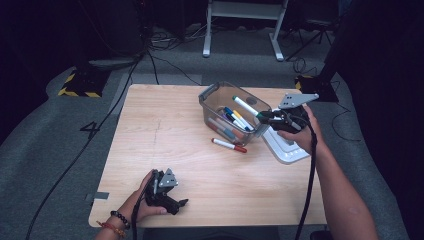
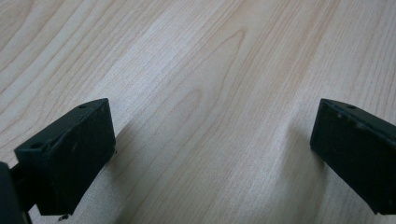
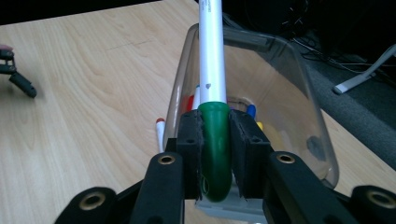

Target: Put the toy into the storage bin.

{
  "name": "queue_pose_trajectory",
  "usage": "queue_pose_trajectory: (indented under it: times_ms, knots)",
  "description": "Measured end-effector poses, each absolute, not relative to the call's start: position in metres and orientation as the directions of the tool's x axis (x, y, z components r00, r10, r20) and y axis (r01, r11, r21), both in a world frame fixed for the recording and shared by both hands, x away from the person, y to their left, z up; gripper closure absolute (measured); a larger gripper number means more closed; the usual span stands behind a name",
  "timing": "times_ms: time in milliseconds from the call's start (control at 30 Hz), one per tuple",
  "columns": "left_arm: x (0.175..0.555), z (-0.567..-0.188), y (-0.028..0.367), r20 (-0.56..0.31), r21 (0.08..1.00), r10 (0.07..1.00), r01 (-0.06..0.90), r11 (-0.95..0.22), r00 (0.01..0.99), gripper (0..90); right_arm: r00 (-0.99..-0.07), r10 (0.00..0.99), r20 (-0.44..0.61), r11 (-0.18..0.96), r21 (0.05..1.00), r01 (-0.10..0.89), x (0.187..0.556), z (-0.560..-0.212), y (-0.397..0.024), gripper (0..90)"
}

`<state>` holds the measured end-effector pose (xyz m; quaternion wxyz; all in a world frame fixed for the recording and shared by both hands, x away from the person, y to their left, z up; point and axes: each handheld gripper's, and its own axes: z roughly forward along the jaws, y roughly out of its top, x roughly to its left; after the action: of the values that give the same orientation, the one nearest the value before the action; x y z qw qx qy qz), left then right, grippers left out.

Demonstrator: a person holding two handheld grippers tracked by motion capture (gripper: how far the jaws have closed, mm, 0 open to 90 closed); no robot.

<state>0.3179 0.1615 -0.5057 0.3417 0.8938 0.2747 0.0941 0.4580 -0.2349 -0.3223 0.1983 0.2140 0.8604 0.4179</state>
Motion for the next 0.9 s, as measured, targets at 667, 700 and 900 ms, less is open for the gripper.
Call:
queue_pose_trajectory:
  times_ms: [667, 700, 900]
  knots:
    - [0.318, -0.506, 0.162, -0.021, 0.662, 0.553, 0.426, -0.617, 0.833, 0.2, -0.793, 0.587, -0.164, 0.59, 0.757, 0.28, 0.506, -0.313, -0.204, 75.4]
    - [0.318, -0.506, 0.162, -0.021, 0.662, 0.553, 0.426, -0.616, 0.833, 0.2, -0.792, 0.589, -0.16, 0.592, 0.752, 0.288, 0.509, -0.315, -0.201, 75.4]
    - [0.318, -0.506, 0.162, -0.021, 0.662, 0.552, 0.425, -0.617, 0.834, 0.1, -0.792, 0.596, -0.136, 0.62, 0.704, 0.346, 0.529, -0.334, -0.182, 75.4]
